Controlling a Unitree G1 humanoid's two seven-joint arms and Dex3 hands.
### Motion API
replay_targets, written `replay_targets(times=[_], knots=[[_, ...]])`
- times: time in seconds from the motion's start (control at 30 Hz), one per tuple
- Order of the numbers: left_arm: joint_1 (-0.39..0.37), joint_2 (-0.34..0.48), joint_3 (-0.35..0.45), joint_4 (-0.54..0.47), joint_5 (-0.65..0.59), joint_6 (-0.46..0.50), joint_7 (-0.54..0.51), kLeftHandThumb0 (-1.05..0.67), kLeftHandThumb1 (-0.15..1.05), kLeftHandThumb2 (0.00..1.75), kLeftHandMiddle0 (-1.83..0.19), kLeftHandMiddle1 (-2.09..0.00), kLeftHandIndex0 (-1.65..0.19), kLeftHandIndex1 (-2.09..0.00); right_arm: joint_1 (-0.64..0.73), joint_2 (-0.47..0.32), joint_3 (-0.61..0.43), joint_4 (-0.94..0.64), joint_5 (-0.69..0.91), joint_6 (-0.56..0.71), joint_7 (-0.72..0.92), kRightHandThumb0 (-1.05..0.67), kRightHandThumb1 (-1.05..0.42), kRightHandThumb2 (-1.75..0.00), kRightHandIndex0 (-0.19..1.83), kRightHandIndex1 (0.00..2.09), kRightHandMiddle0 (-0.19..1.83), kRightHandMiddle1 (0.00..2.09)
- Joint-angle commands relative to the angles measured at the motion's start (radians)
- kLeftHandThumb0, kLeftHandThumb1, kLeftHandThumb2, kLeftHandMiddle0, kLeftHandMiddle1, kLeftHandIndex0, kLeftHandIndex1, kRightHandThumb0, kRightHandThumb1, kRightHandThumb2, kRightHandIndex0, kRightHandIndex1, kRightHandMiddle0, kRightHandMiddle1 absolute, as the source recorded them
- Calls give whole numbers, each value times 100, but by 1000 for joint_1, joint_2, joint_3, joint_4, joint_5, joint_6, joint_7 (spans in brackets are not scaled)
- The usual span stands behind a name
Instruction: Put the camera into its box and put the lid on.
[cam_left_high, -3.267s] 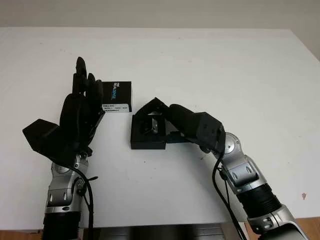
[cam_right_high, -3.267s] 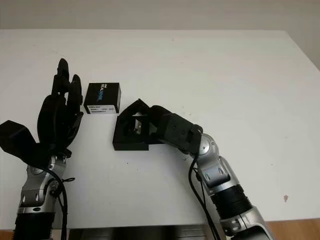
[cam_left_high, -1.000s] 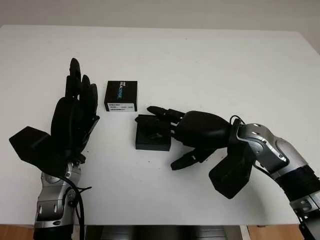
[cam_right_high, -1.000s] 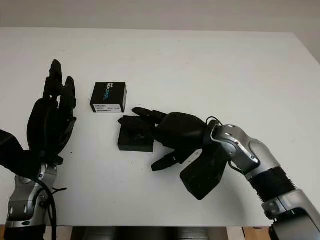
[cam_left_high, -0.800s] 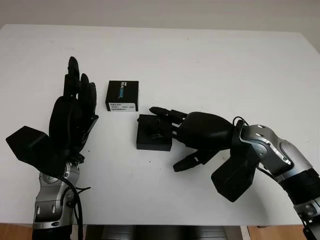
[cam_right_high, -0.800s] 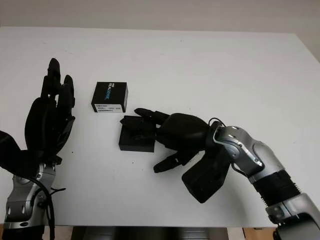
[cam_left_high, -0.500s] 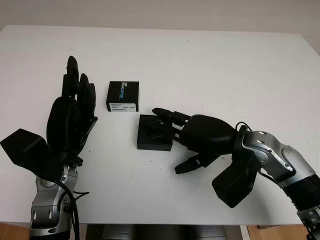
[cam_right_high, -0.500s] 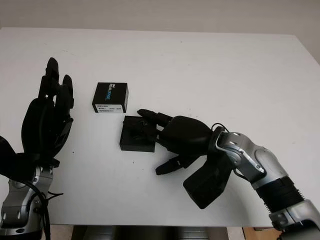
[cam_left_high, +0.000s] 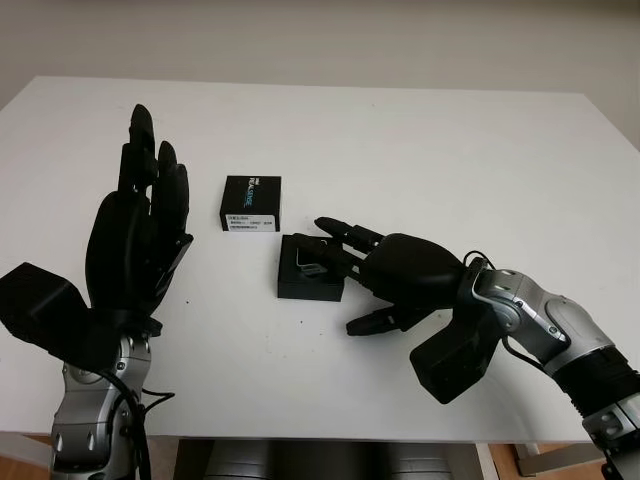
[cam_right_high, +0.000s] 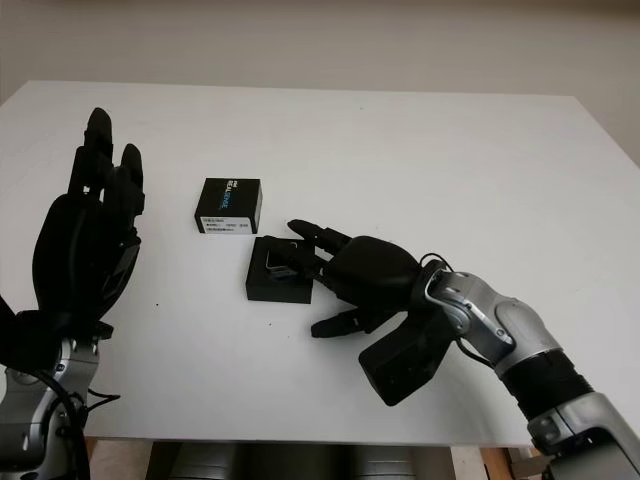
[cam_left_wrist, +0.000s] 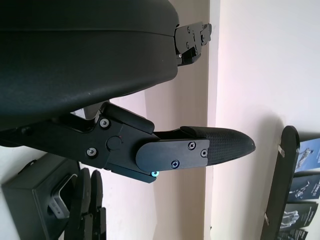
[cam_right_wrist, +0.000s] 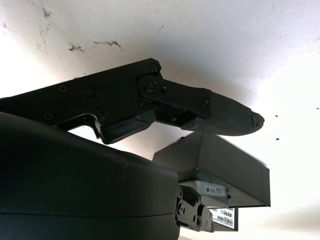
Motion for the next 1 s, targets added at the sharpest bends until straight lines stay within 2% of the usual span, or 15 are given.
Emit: replay_targets(times=[0.0,0.27,0.5,0.6,0.7,0.77,0.83,0.93,0.97], knots=[[19,5,1,-62,3,11,12,-76,105,51,19,0,19,0,129,-63,50,128,-30,60,77,-77,-105,-70,-19,0,-19,0],[49,4,-4,-157,1,51,20,-76,105,52,19,0,19,0,225,-145,-5,9,35,59,146,-76,-105,-66,-19,0,-19,0],[45,-4,-19,-174,10,72,30,-77,105,52,19,0,19,0,280,-162,-26,-73,54,52,174,-74,-105,-64,-19,0,-19,0],[32,-9,-17,-144,-1,64,26,-77,105,52,19,0,19,0,267,-120,-33,-64,78,58,145,-71,-105,-58,-19,0,-19,0],[6,-11,-15,-89,-7,45,19,-77,105,50,19,0,19,0,240,-39,-97,-63,136,59,9,-62,-105,-47,-19,0,-19,0],[-14,-13,-16,-50,-5,29,15,-76,105,50,19,0,19,0,203,26,-159,-55,147,43,-166,-53,-105,-29,3,11,4,10],[-32,-14,-18,-20,0,17,14,-76,105,51,19,0,19,0,161,69,-199,-37,167,53,-262,-49,-105,-24,20,18,23,19],[-51,-13,-18,19,-1,-6,6,-76,105,53,19,0,19,0,107,98,-225,-7,172,63,-339,-49,-105,-20,30,21,33,26],[-56,-11,-17,30,-5,-11,1,-76,105,53,19,0,19,0,86,102,-231,-1,170,66,-355,-51,-105,-13,38,24,33,46]])
